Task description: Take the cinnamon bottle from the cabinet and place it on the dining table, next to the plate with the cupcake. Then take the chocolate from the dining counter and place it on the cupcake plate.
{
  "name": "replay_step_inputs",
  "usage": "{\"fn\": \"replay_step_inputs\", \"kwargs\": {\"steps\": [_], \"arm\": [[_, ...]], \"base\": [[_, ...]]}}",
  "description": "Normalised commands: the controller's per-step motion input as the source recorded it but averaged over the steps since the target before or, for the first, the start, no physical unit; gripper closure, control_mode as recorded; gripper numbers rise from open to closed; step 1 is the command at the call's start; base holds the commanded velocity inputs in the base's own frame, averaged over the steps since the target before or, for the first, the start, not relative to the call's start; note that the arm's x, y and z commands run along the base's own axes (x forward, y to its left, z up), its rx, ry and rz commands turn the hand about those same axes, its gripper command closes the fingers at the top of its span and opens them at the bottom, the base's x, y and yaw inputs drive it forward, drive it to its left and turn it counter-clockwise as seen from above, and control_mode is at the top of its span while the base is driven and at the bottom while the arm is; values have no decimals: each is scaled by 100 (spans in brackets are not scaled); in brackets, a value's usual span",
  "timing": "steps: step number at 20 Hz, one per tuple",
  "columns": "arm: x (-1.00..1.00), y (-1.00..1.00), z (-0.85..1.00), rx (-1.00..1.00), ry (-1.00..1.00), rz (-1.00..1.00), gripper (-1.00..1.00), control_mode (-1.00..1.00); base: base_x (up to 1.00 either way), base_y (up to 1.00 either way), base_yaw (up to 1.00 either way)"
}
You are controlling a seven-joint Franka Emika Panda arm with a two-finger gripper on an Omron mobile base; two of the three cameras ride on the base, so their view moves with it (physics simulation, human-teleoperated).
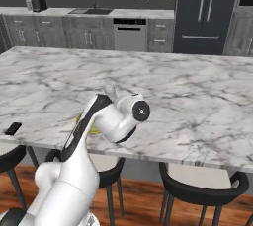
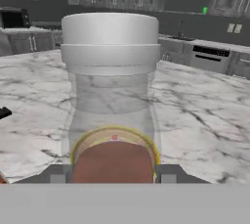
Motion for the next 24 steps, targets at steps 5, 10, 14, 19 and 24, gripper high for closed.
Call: {"fn": "replay_step_inputs", "kwargs": {"steps": [5, 10, 14, 19, 24], "arm": [[86, -24, -47, -1, -2, 13, 100, -100], [87, -15, -47, 11, 0, 5, 100, -100], [85, -1, -78, 7, 0, 0, 100, -100], [73, -3, -79, 5, 0, 0, 100, -100], [33, -12, -50, 6, 0, 0, 100, -100]], "base": [[0, 0, 0], [0, 0, 0], [0, 0, 0], [0, 0, 0], [0, 0, 0]]}}
